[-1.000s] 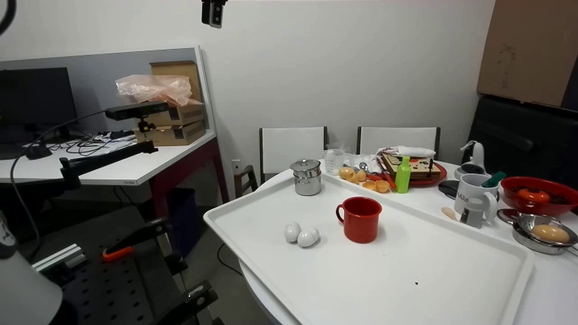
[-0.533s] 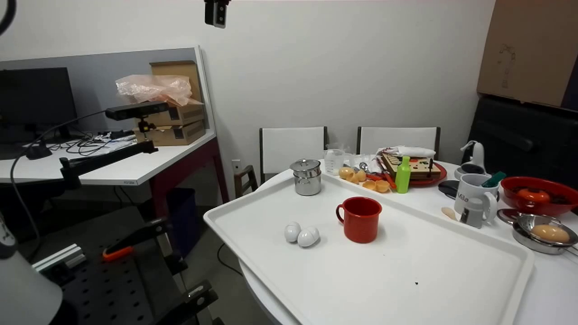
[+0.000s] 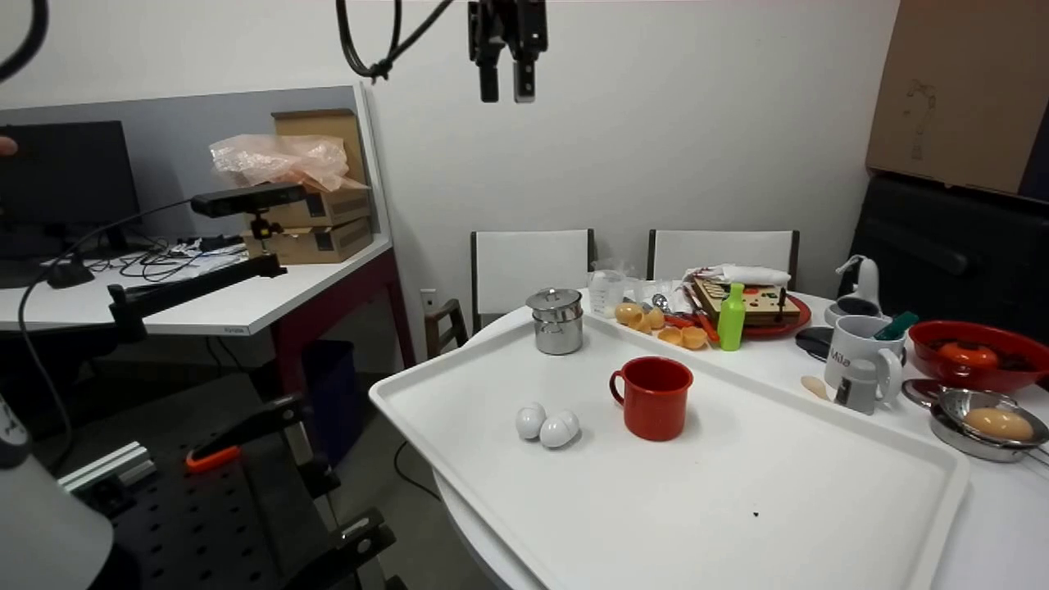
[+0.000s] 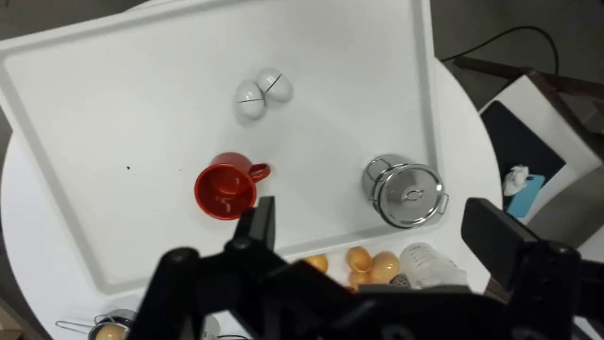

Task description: Pick the white object and put it in the cup

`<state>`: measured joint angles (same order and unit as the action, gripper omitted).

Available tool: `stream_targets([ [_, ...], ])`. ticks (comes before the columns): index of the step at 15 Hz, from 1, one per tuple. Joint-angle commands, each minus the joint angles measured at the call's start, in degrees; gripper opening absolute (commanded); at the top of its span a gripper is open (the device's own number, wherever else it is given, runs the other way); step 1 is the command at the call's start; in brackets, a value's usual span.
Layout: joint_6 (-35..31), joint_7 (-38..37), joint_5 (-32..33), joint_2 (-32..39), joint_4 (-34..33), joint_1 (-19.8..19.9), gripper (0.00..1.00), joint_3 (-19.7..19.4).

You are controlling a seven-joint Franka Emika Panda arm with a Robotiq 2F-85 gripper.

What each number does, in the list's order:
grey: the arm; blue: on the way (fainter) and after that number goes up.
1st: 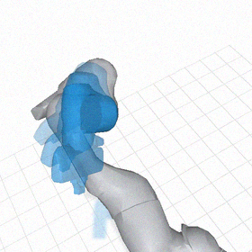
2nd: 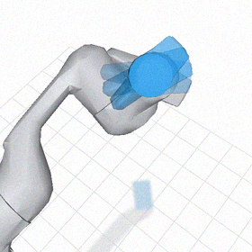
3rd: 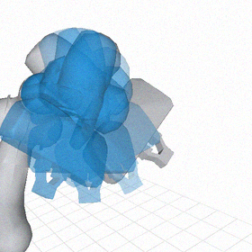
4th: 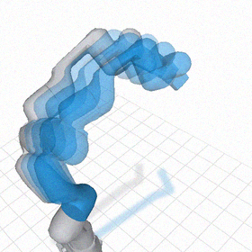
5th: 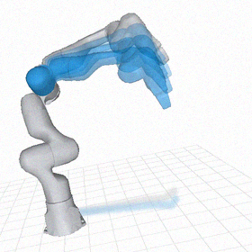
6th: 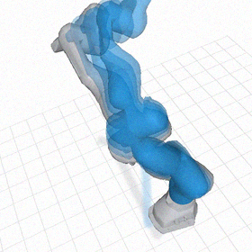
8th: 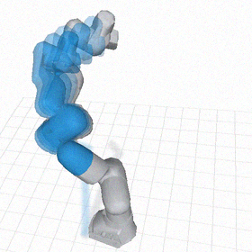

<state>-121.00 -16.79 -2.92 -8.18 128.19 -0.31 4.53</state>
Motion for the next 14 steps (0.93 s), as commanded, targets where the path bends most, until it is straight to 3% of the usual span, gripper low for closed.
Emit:
stream_targets([
  [1,-1.22,0.2,3.12,6.53,-2.51,1.92,1.0,-2.68],
  [2,-1.16,0.06,1.68,3.12,-0.36,0.8,1.0,-2.09],
  [6,-1.27,0.23,1.75,4.18,-0.45,0.84,1.0,-2.6],
  [9,-6.93,-1.43,5.32,3.74,1.87,0.62,1.0,-2.19],
  [14,-14.82,-5.83,10.1,14.31,1.87,2.18,1.0,-4.19],
])
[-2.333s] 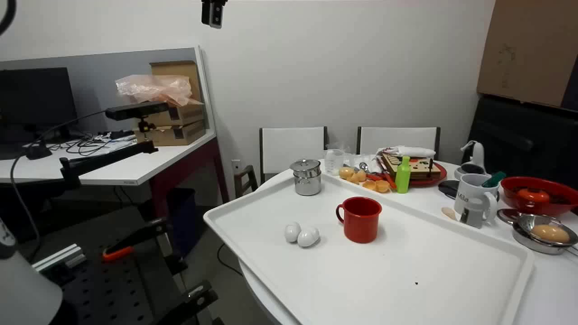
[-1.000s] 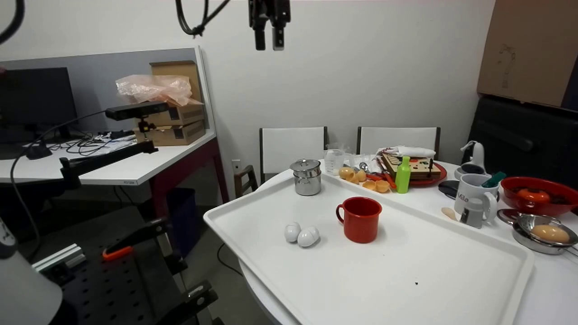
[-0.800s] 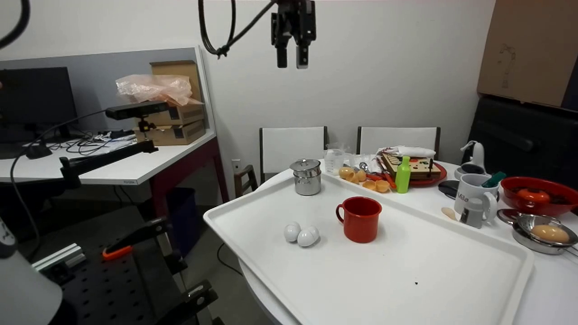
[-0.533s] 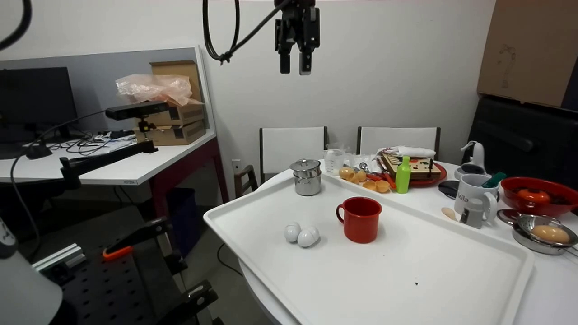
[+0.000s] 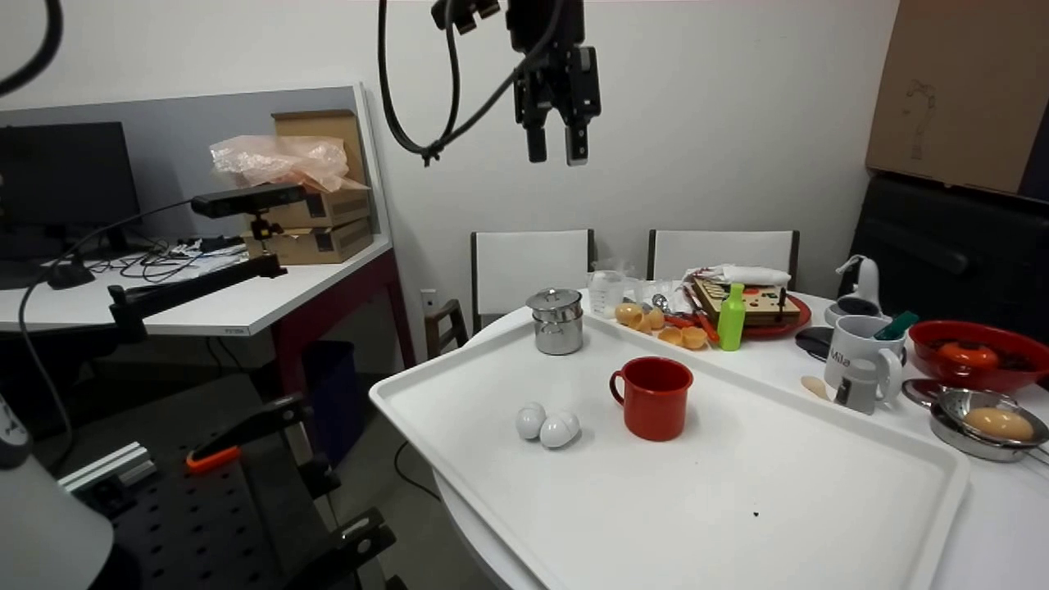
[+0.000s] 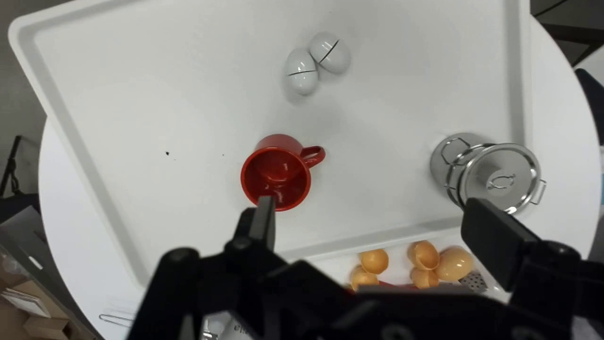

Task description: Pick the white object and put it in the cup

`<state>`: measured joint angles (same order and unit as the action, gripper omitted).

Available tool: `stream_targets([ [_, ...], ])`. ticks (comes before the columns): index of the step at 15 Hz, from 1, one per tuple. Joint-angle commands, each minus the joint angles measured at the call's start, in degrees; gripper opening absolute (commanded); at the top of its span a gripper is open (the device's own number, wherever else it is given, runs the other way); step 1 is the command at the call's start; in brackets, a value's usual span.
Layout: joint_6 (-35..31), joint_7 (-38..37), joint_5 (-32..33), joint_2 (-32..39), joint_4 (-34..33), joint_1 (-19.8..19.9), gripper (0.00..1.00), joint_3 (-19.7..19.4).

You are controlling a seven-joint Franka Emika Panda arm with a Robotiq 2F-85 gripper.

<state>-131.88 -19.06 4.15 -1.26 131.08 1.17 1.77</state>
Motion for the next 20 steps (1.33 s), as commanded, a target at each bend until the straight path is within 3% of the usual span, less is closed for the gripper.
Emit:
stream_targets([
  [1,-4.01,-4.38,3.16,10.6,-2.15,0.71,1.0,-2.09],
  [4,-2.08,-5.7,3.42,20.08,-7.45,-0.71,1.0,-3.92],
  [5,-2.96,-2.99,1.64,13.55,-2.2,-0.5,1.0,-4.07],
  [7,-3.36,-2.96,1.48,16.57,-3.26,-0.76,1.0,-4.53],
  [12,-3.7,-2.69,1.69,14.84,-3.09,-0.92,1.0,-4.3],
  [20,-9.29,-8.57,3.43,30.48,-12.68,-5.57,1.0,-5.86],
])
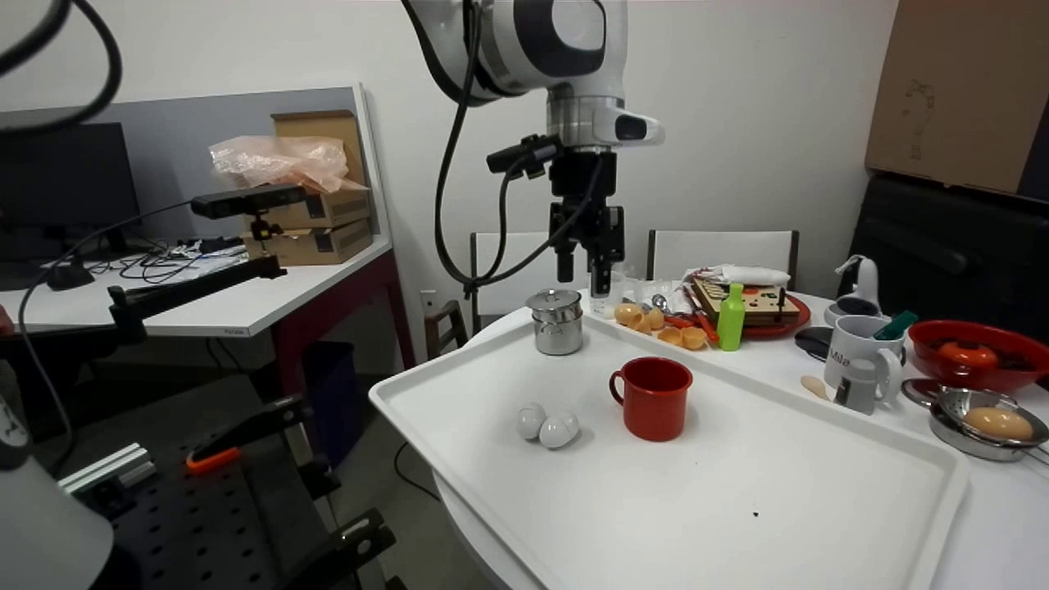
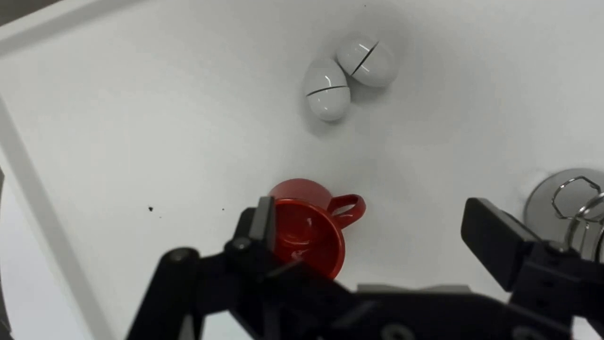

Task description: Pick the white object and put it in the cup

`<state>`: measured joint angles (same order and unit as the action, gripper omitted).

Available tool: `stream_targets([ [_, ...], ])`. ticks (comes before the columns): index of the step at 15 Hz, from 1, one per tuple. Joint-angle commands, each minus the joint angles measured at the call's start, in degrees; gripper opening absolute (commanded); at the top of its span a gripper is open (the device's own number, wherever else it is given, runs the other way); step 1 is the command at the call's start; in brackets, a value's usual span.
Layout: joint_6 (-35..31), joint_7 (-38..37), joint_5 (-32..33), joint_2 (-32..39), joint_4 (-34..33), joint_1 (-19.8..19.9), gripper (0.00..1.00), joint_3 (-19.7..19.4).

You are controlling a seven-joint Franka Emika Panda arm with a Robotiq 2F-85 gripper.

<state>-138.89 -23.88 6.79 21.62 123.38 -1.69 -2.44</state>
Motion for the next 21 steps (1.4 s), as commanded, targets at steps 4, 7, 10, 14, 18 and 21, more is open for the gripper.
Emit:
stream_targets([
  [4,-1.73,-9.47,-1.62,16.69,-9.18,-6.05,1.0,-3.51],
  [7,-1.32,-13.29,-4.01,20.97,-11.11,-7.21,1.0,-4.21],
  [10,-1.99,-16.25,-7.44,22.81,-12.14,-6.59,1.0,-4.23],
  [14,-3.07,-17.75,-13.45,22.76,-12.19,-4.29,1.0,-3.4],
  [18,-4.73,-17.12,-17.94,22.18,-11.26,-2.44,1.0,-3.36],
  [21,-5.75,-16.78,-19.18,21.57,-9.95,-1.69,1.0,-3.71],
])
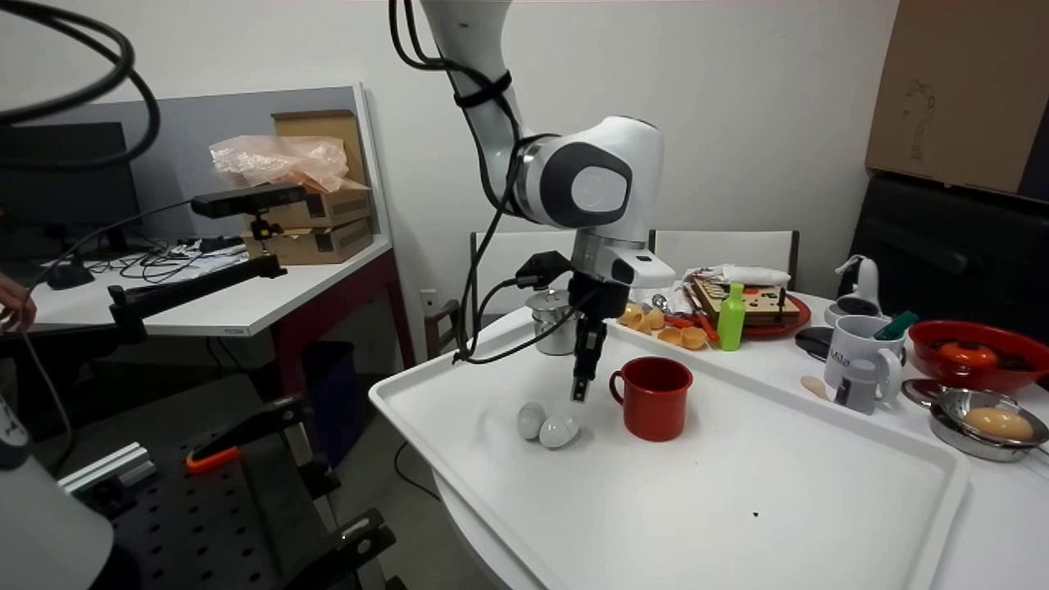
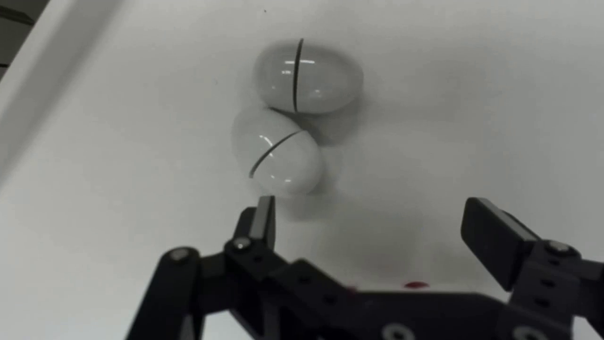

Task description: Pick the white object and put it in the cup

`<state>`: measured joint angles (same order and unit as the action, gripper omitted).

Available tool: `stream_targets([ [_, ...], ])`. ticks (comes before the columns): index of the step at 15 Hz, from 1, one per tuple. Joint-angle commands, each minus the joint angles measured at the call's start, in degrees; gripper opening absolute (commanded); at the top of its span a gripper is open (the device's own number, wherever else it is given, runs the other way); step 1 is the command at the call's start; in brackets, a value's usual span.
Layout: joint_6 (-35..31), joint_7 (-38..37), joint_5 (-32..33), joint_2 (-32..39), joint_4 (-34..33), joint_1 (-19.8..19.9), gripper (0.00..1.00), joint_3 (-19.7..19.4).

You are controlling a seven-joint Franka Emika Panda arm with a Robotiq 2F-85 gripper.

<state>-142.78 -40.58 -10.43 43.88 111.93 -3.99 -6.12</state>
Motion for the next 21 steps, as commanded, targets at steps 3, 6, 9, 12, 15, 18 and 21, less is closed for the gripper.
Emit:
stream_targets([
  [3,-3.97,-0.2,-2.94,-1.21,3.82,0.98,1.0,-0.1],
  [6,-7.14,0.07,-3.75,-1.57,6.99,0.93,1.0,0.05],
  [9,-11.44,0.13,-5.04,-2.03,10.73,0.94,1.0,0.33],
  [12,-14.83,-1.09,-5.91,-2.47,13.51,-0.53,1.0,0.01],
  [15,-13.49,0.23,-5.38,-0.46,11.38,-0.06,1.0,-0.12],
  [18,-13.7,-0.14,-5.42,-0.59,11.58,-0.3,1.0,-0.1],
  [21,-13.8,1.54,-5.3,-0.43,11.44,0.48,1.0,0.44],
])
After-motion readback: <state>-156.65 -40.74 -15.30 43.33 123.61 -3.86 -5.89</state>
